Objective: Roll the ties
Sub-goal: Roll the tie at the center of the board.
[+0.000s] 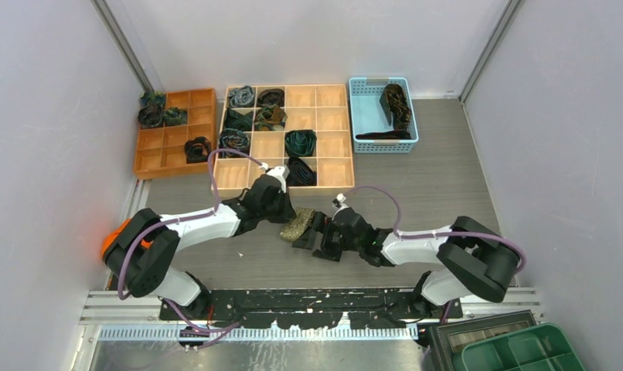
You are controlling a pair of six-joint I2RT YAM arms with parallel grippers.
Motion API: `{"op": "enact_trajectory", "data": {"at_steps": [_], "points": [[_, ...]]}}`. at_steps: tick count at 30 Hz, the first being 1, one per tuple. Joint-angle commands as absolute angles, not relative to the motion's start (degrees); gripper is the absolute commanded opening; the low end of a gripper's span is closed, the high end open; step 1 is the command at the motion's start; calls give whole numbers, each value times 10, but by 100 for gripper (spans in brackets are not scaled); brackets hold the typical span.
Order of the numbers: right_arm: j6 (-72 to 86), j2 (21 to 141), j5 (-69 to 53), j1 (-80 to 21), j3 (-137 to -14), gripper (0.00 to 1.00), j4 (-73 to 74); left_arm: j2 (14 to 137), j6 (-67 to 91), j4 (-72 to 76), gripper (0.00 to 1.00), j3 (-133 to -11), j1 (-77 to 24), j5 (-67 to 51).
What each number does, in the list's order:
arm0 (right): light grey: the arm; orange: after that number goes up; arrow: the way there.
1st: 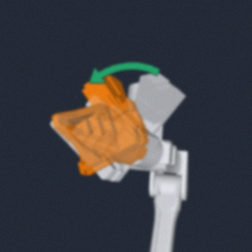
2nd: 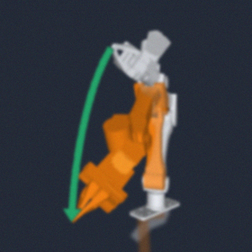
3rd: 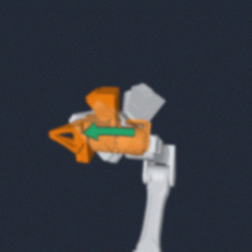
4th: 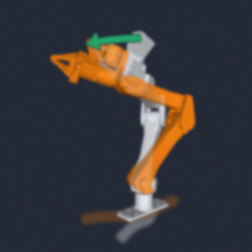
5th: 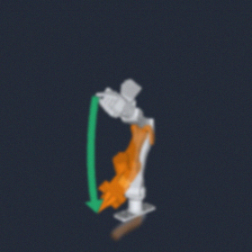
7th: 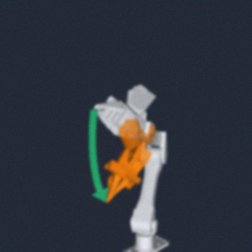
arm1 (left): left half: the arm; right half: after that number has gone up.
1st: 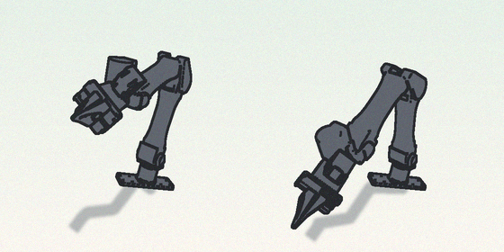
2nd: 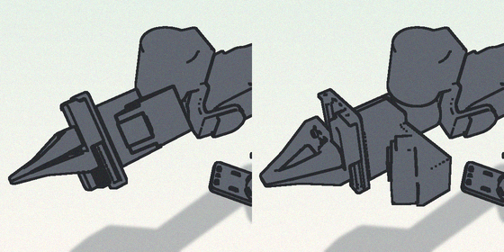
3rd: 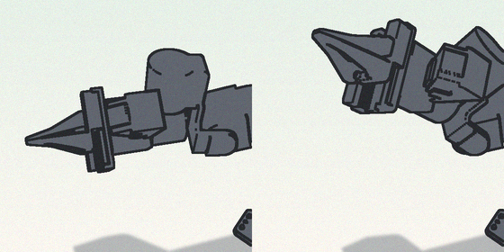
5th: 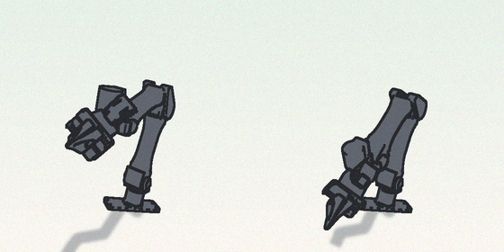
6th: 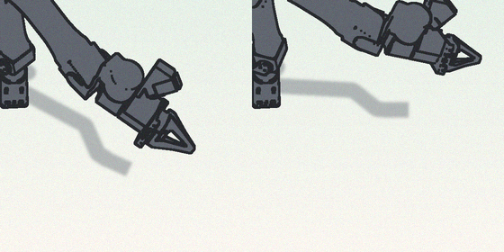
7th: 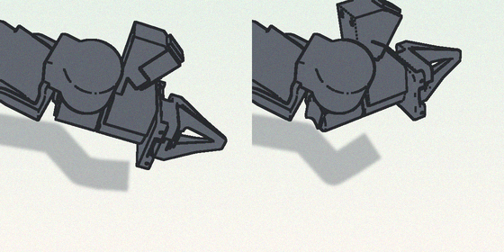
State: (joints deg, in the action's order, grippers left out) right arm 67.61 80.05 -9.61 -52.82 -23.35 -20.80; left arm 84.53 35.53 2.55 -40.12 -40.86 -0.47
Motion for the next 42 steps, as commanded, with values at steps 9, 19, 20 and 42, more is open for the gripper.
{"op": "enact_trajectory", "data": {"at_steps": [9,19,20,42], "points": [[733,900,-8,-554,-242,90,-272,834,339,35,0,-357,-406,21],[721,906,82,-554,-249,89,-173,829,341,33,0,-363,-404,16],[726,908,85,-554,-246,89,-174,824,340,30,0,-365,-403,17],[753,910,131,-544,-252,93,-95,773,411,-68,0,-378,-352,-20]]}}
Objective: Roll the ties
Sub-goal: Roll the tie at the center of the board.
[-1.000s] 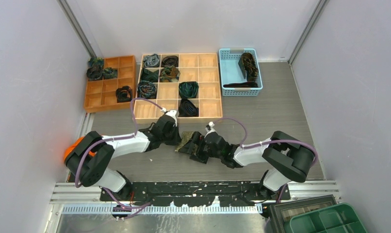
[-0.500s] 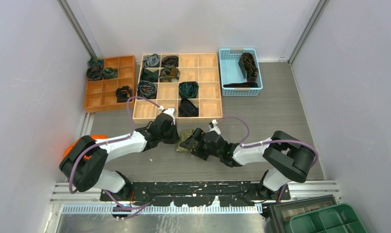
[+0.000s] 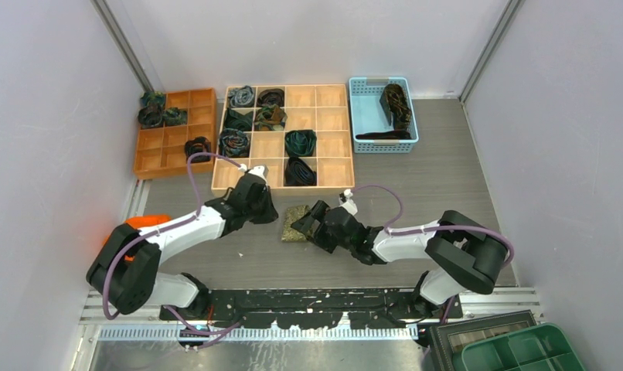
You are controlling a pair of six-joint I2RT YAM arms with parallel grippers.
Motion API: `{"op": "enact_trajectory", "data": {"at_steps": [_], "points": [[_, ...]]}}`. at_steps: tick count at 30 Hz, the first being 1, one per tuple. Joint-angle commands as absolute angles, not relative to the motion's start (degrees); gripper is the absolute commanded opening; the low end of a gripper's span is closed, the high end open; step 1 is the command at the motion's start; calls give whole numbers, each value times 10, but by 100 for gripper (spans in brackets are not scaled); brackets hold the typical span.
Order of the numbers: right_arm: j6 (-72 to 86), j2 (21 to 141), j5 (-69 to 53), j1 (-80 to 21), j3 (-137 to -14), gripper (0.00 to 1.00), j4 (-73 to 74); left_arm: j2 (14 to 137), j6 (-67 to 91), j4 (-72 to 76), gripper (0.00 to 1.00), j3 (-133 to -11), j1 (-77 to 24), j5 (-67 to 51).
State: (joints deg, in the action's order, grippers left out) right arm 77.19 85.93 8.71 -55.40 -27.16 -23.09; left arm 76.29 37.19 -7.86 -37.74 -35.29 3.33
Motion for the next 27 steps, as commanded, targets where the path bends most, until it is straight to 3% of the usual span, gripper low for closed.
{"op": "enact_trajectory", "data": {"at_steps": [1,17,27], "points": [[753,920,125,-541,-256,92,-99,775,418,-60,0,-372,-352,-30],[752,993,75,-513,-263,87,-157,861,443,-3,0,-334,-352,-80],[763,987,78,-509,-256,89,-138,876,428,-5,0,-345,-352,-73]]}}
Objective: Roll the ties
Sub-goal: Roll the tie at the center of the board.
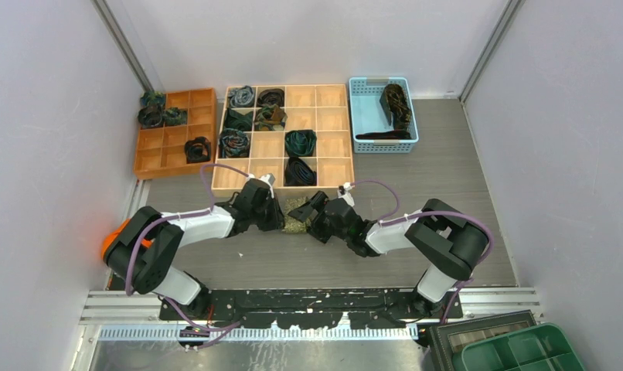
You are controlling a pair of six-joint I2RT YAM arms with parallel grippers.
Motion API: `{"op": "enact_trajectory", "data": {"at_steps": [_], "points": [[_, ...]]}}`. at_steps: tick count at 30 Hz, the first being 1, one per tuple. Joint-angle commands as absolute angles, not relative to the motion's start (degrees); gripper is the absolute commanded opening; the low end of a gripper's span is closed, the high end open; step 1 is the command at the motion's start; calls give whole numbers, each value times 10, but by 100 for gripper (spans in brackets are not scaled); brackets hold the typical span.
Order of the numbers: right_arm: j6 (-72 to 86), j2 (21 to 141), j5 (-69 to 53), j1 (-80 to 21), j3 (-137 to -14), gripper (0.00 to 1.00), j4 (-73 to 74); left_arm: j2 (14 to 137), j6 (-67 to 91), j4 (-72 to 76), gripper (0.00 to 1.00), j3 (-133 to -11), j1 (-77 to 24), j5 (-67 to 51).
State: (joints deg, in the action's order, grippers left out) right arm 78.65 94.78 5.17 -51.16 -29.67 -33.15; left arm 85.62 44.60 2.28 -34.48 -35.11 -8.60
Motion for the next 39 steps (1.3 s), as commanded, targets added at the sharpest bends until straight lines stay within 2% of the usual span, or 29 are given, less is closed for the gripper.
{"op": "enact_trajectory", "data": {"at_steps": [1,10,24,28,35,39], "points": [[766,974,78,-510,-248,89,-132,874,425,-10,0,-346,-352,-71],[781,820,147,-573,-270,92,57,855,423,-24,0,-348,-352,-63],[838,959,124,-576,-271,95,-100,848,416,-28,0,-351,-352,-71],[877,980,137,-576,-280,95,-56,840,415,-31,0,-349,-352,-71],[923,947,192,-575,-292,94,116,830,409,-34,0,-344,-350,-68],[941,950,193,-574,-287,88,144,828,407,-30,0,-342,-347,-74]]}}
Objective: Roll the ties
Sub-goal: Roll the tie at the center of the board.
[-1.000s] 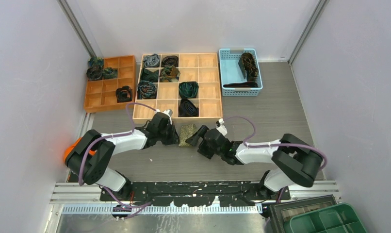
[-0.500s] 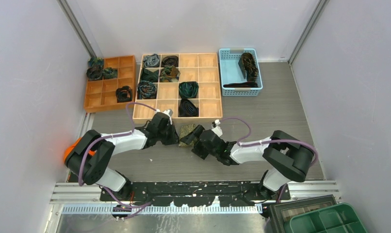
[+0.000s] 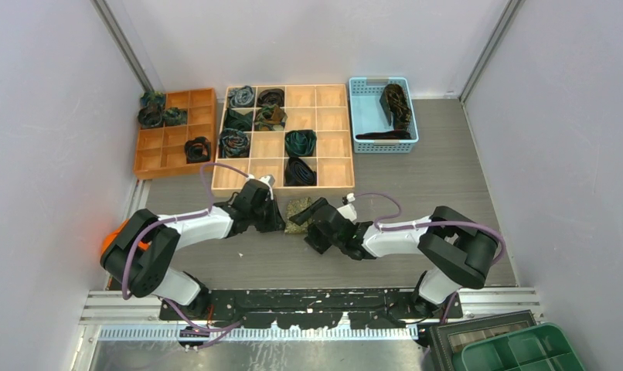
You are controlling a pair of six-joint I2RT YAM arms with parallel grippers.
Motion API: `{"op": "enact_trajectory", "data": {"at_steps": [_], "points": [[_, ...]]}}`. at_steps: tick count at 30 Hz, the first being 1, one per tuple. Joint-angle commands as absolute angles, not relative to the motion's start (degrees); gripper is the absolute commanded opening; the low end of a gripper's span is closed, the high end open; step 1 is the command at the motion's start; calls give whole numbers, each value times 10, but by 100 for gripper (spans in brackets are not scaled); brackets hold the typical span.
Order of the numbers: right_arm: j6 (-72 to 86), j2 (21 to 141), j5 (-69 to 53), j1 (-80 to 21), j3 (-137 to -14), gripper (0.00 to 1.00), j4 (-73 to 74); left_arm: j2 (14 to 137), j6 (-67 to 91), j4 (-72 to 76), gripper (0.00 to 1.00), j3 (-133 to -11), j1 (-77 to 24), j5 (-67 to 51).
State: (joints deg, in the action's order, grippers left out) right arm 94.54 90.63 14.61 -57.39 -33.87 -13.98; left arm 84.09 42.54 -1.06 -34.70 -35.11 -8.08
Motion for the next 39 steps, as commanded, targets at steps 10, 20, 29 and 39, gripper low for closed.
{"op": "enact_trajectory", "data": {"at_steps": [10,20,29,39], "points": [[933,990,185,-560,-297,80,136,833,405,-22,0,-341,-343,-86],[886,1023,219,-520,-343,83,179,824,396,-38,0,-352,-337,-98],[866,1051,214,-504,-350,84,180,826,390,-43,0,-360,-327,-102],[840,1102,179,-474,-364,83,165,865,389,-34,0,-393,-320,-111]]}}
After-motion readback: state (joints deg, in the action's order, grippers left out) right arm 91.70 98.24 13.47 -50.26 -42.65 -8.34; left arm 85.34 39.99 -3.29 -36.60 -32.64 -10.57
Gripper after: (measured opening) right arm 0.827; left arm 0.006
